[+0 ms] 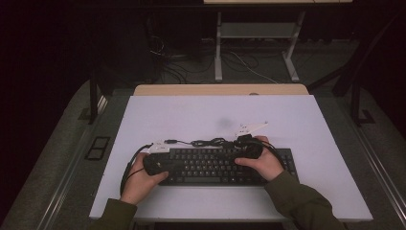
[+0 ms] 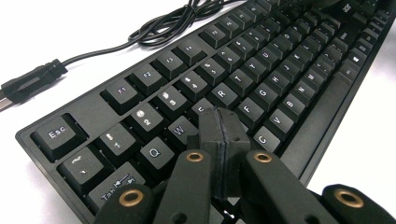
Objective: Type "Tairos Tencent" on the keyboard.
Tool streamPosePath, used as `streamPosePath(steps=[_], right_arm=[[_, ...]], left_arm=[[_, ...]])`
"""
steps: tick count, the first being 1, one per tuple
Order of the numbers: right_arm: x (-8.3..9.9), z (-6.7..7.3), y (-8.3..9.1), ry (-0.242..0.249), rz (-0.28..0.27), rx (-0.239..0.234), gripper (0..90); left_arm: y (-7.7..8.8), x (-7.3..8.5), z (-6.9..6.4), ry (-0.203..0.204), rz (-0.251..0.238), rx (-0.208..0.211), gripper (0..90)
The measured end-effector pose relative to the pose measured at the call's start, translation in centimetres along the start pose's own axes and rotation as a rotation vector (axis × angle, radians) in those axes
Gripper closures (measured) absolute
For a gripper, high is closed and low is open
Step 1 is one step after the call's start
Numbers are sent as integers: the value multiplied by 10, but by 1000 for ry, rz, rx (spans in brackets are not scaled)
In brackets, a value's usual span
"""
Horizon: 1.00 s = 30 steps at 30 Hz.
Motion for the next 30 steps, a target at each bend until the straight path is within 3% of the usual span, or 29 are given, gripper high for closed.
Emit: streamPosePath(steps=[17,30], right_arm=[[-1,1,0,1,-2,3,438],[-2,0,2,1,-7,6,437]], left_arm=[[-4,1,-1,-16,8,-5,893],[1,-3,1,2,-12,-5,893]])
Point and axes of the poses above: each handheld gripper's, and its own axes: y roughly backward along the jaws, x roughly out of its underside, z roughly to its left, the point moved 8 cm from there along -y, roughly forward along the jaws, and after that the axes turned 3 degrees about z, right-handed, at the moved point
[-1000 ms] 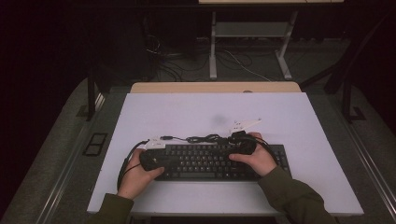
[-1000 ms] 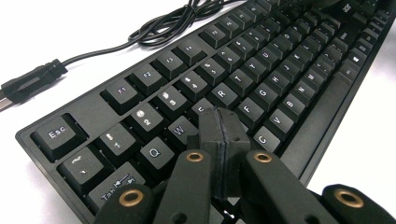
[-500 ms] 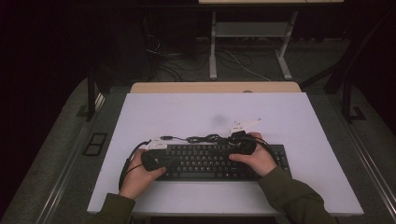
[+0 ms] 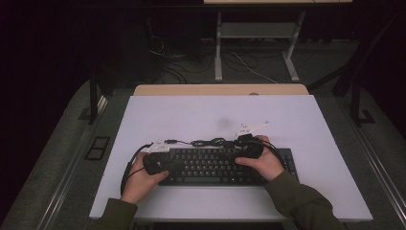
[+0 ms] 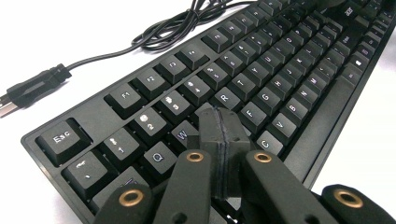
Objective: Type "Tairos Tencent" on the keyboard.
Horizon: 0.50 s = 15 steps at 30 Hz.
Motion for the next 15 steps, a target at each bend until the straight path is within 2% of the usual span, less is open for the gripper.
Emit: streamPosePath(steps=[15], right_arm=[[1,-2,-1,5,-2,6,420]], left_arm=[[9,-6,-2,22,-36,8,892]])
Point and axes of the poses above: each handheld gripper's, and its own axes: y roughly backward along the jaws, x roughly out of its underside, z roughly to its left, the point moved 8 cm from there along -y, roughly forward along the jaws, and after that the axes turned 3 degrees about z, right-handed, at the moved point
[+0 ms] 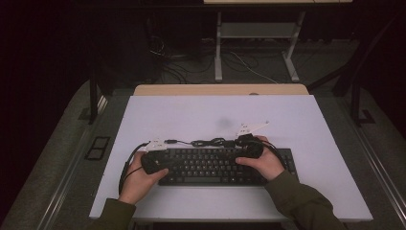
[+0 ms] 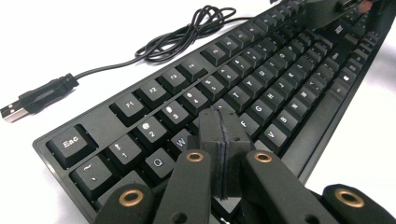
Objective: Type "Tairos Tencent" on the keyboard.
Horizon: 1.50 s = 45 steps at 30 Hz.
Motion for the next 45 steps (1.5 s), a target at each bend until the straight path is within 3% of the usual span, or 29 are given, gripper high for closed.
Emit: streamPosePath(steps=[9,24,35,45], right_arm=[[-4,4,-3,20,-3,-19,408],[-4,3,-2,14,-10,-24,403],[-3,2,-2,11,-10,-23,400],[-2,1,-3,12,-9,-24,399]], left_arm=[[2,-3,-11,-18,2,31,894],[-1,-6,-30,-41,8,78,894],[-10,-4,-50,-71,28,145,894],[-20,3,-54,-83,63,166,894]])
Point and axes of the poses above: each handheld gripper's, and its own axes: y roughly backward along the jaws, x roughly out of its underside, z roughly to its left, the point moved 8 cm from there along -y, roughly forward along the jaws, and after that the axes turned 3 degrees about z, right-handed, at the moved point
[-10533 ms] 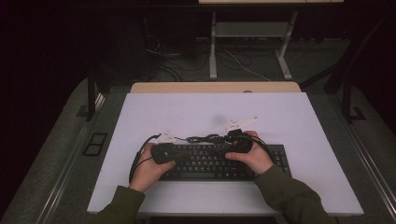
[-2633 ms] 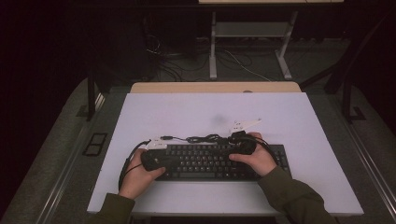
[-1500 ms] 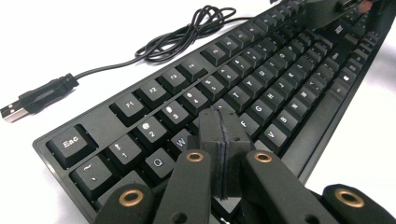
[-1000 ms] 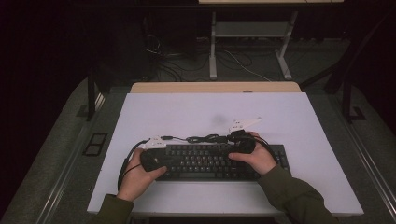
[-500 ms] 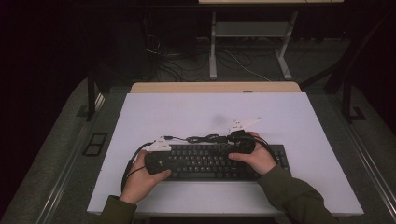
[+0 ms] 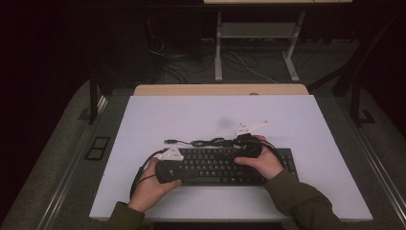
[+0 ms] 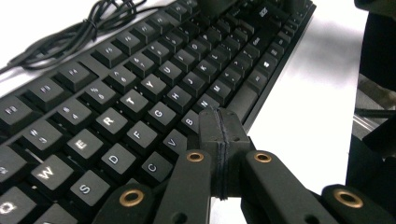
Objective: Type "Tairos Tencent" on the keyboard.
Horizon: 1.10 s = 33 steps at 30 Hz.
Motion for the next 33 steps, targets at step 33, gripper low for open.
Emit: streamPosePath(steps=[33], right_arm=[[-2,-1,3,1,-6,10,399]], left_arm=[[-7,11,5,-20,61,-12,894]])
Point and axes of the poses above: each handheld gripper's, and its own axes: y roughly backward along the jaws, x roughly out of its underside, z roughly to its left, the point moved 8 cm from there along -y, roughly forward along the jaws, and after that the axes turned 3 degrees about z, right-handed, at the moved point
